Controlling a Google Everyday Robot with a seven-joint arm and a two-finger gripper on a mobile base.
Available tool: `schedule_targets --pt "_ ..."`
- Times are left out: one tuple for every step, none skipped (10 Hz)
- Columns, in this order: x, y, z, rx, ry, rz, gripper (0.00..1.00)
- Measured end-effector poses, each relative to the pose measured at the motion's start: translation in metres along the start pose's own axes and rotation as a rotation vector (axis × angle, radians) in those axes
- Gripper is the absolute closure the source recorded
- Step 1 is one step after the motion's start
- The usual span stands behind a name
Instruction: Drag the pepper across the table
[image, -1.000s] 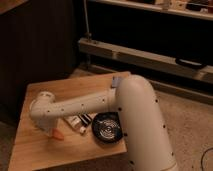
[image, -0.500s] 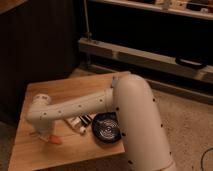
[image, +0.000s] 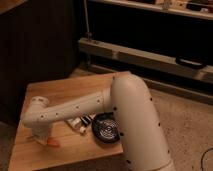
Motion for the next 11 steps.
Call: schedule_targets --pt "0.004 -0.013 0.000 0.002 -0.008 -0.043 0.69" --pt "0.008 -0.021 -0.001 0.006 -0.008 -0.062 0.69" --pt "0.010 -0.023 -0.001 0.007 -0.009 -0.063 0.69" --pt "0.012 -0.021 -0.003 0.010 -0.007 -0.054 0.69" --pt "0.012 -0.013 -0.005 0.010 -0.007 -0.042 0.69" --pt "0.011 0.000 -0.006 0.011 -0.009 -0.029 0.69" --pt "0.007 0.022 -0.008 0.009 -0.015 -0.009 0.69" --pt "0.004 0.037 -0.008 0.007 -0.019 0.006 0.69" --pt "0.001 0.056 -0.006 0.003 -0.027 0.029 0.69" --pt "0.000 0.063 -0.003 0.004 -0.031 0.041 0.69" --pt "-0.001 0.069 -0.001 0.004 -0.036 0.054 0.69"
